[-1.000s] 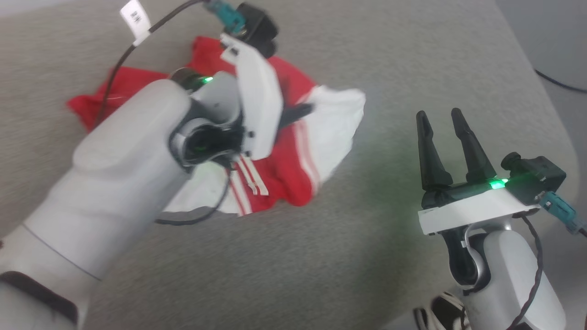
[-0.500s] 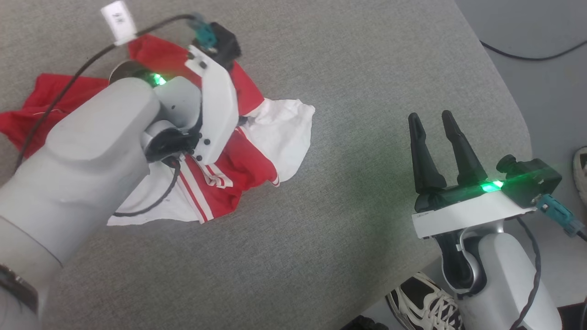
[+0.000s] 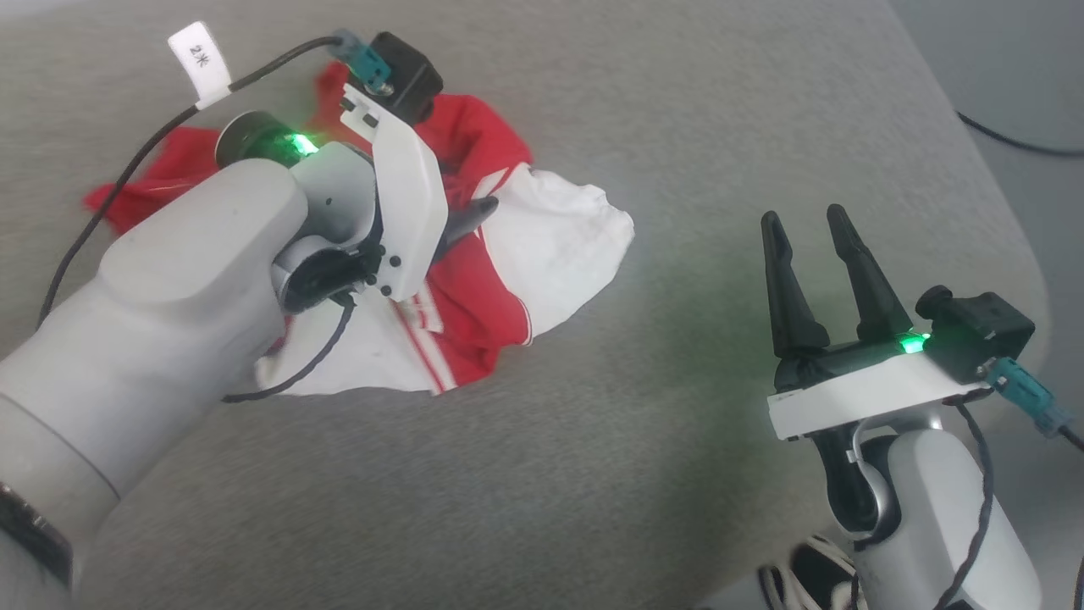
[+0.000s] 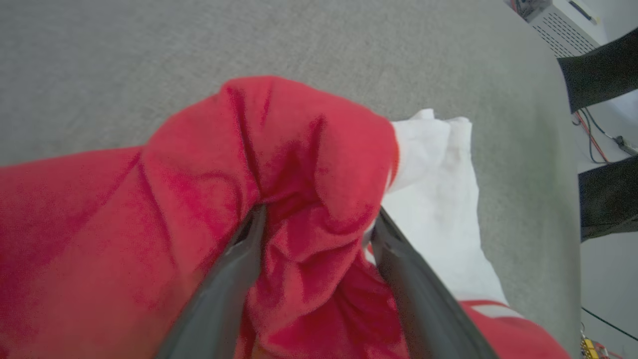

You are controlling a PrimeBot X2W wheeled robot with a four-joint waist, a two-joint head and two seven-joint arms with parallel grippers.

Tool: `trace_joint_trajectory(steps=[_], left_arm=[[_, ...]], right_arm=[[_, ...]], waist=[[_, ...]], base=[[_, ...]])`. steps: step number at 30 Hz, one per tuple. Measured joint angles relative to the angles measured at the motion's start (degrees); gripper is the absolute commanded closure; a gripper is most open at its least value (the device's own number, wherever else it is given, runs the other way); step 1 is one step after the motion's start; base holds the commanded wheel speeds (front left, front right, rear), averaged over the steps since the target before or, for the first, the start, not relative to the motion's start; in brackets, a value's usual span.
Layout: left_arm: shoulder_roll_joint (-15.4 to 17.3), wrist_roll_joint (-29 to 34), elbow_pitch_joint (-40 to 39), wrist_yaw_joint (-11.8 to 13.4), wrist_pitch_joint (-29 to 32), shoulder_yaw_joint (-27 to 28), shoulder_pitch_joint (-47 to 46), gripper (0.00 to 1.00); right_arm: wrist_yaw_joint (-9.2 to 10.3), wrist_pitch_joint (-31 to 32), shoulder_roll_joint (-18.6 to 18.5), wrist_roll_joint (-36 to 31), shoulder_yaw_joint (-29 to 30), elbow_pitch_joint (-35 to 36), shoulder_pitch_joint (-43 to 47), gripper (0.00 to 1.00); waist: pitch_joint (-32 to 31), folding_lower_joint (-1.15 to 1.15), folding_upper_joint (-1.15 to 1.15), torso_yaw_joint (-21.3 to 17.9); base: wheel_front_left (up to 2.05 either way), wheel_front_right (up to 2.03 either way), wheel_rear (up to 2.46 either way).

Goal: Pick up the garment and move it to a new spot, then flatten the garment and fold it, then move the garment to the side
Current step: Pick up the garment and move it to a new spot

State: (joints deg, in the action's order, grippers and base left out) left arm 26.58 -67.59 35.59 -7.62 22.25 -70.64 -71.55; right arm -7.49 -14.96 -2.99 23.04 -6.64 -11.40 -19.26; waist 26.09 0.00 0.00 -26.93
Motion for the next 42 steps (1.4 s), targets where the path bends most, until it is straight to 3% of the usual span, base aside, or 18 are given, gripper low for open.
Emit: trace_joint_trajectory(steps=[11, 21, 27, 31, 36, 42], left_arm=[[1.85, -6.97, -6.75, 0.14, -14.6, -0.38, 8.75, 0.0], [1.4, -8.26, 0.57, 0.14, -33.51, 0.36, 22.3, 0.0], [0.7, -6.75, 4.42, 0.14, -37.08, 2.9, 29.62, 0.0], [1.47, -1.81, 3.43, 0.3, -37.24, 14.5, 34.59, 0.0], [2.13, 9.88, -2.74, 2.57, -37.23, 30.41, 46.12, 0.0], [-0.22, 23.62, -13.12, 4.77, -37.23, 47.34, 61.36, 0.0]], right_arm=[[0.0, 0.0, 0.03, -9.26, 3.0, -2.96, 0.34, 0.0], [0.0, 0.0, -1.33, -15.0, 5.98, -5.88, 4.52, 0.0], [0.0, 0.0, -3.49, -15.06, 9.46, -6.53, 9.03, 0.0], [0.0, 0.0, -4.47, -15.05, 11.47, -6.38, 12.34, 0.0], [0.0, 0.0, -5.41, -14.96, 12.85, -5.92, 15.32, 0.0], [0.0, 0.0, -6.35, -14.8, 13.96, -5.59, 16.99, 0.0]], waist=[[-7.46, 0.0, 0.0, 9.99], [-13.4, 0.0, 0.0, 19.84], [-16.9, 0.0, 0.0, 25.74], [-19.58, 0.0, 0.0, 29.13], [-23.01, 0.0, 0.0, 32.0], [-26.06, 0.0, 0.0, 33.36]], base=[[0.0, 0.0, 0.0], [0.0, 0.0, 0.0], [0.0, 0.0, 0.0], [0.0, 0.0, 0.0], [0.0, 0.0, 0.0], [0.0, 0.0, 0.0]])
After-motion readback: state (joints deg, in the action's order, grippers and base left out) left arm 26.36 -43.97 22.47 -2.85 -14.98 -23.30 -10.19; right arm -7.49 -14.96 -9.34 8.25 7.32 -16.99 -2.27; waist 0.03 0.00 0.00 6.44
